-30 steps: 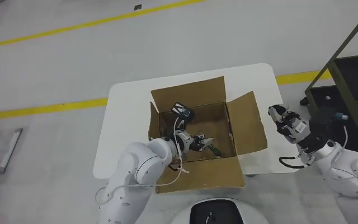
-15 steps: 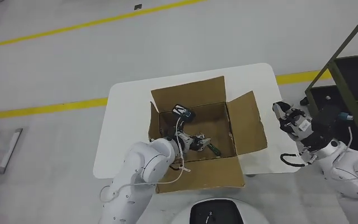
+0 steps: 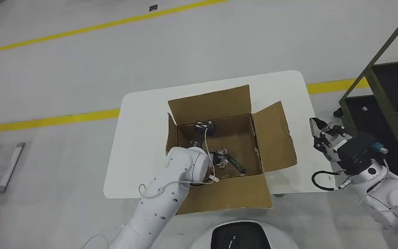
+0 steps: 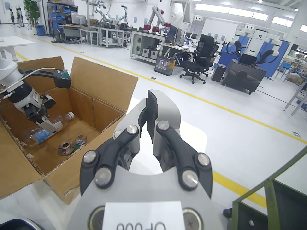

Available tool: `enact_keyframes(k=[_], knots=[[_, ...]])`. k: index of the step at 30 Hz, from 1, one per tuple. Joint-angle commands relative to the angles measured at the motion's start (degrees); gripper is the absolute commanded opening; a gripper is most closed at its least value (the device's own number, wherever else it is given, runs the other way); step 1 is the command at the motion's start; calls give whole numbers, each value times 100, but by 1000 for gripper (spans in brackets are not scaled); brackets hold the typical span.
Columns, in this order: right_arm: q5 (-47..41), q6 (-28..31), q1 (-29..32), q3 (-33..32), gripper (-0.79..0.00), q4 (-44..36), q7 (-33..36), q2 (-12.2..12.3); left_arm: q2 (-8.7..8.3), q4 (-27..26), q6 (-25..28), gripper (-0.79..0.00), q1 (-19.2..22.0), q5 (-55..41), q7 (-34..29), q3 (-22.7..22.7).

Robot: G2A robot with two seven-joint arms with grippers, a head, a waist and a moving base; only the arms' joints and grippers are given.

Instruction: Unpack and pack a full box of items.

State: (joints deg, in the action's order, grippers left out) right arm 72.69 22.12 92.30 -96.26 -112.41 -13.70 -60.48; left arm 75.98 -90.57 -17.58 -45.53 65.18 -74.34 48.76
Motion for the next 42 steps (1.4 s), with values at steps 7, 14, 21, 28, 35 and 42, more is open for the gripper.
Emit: enact_keyframes(k=[7,14,21,28,35,42], knots=[[0,2,-1,-1,-785,0,2,0,0,1,-1,0,0,6,0,0],[0,2,-1,-1,-785,0,2,0,0,1,-1,0,0,6,0,0],[0,2,-1,-1,-785,0,2,0,29,401,-61,0,-76,194,151,34],[0,2,-1,-1,-785,0,2,0,127,819,-118,0,96,201,-11,-50],[0,2,-1,-1,-785,0,2,0,241,1270,-232,0,293,363,-87,-198],[0,2,-1,-1,-785,0,2,0,369,1750,-305,0,455,364,104,-280]])
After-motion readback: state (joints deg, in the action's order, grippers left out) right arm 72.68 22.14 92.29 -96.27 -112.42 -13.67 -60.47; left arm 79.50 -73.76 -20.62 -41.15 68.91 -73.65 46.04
